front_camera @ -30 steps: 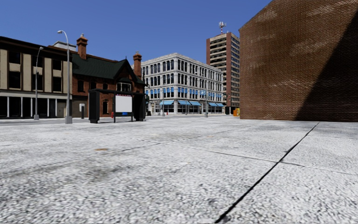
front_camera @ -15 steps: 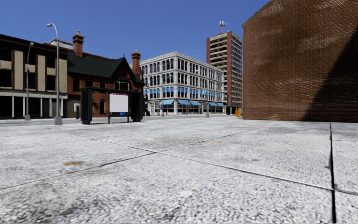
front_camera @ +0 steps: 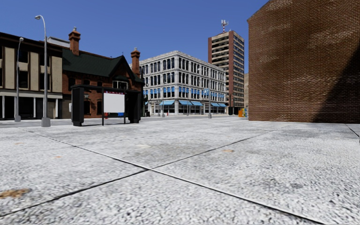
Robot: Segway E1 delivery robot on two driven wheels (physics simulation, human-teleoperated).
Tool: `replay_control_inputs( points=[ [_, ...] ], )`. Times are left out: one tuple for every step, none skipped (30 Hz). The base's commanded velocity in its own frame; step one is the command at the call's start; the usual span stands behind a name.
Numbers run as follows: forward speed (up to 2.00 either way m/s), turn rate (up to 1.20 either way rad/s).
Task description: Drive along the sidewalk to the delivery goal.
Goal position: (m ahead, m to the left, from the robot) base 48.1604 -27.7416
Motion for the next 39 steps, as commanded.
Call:
replay_control_inputs(
  points=[
    [2.0, 0.0],
    [2.0, 0.0],
    [2.0, 0.0],
    [2.0, 0.0],
    [2.0, 0.0],
    [2.0, 0.0],
    [2.0, 0.0],
    [2.0, 0.0],
    [2.0, 0.0],
    [2.0, 0.0],
    [2.0, 0.0],
    [2.0, 0.0],
    [2.0, 0.0],
    [2.0, 0.0],
    [2.0, 0.0],
    [2.0, 0.0],
    [2.0, 0.0],
    [2.0, 0.0],
    [2.0, 0.0],
    [2.0, 0.0],
    [2.0, 0.0],
    [2.0, 0.0],
    [2.0, 0.0],
    [2.0, 0.0],
    [2.0, 0.0],
    [2.0, 0.0],
    [2.0, 0.0],
    [2.0, 0.0],
    [2.0, 0.0],
    [2.0, 0.0],
    [2.0, 0.0],
    [2.0, 0.0],
    [2.0, 0.0],
    [2.0, 0.0],
    [2.0, 0.0],
    [2.0, 0.0],
    [2.0, 0.0],
    [2.0, 0.0],
    [2.0, 0.0]
  ],
)
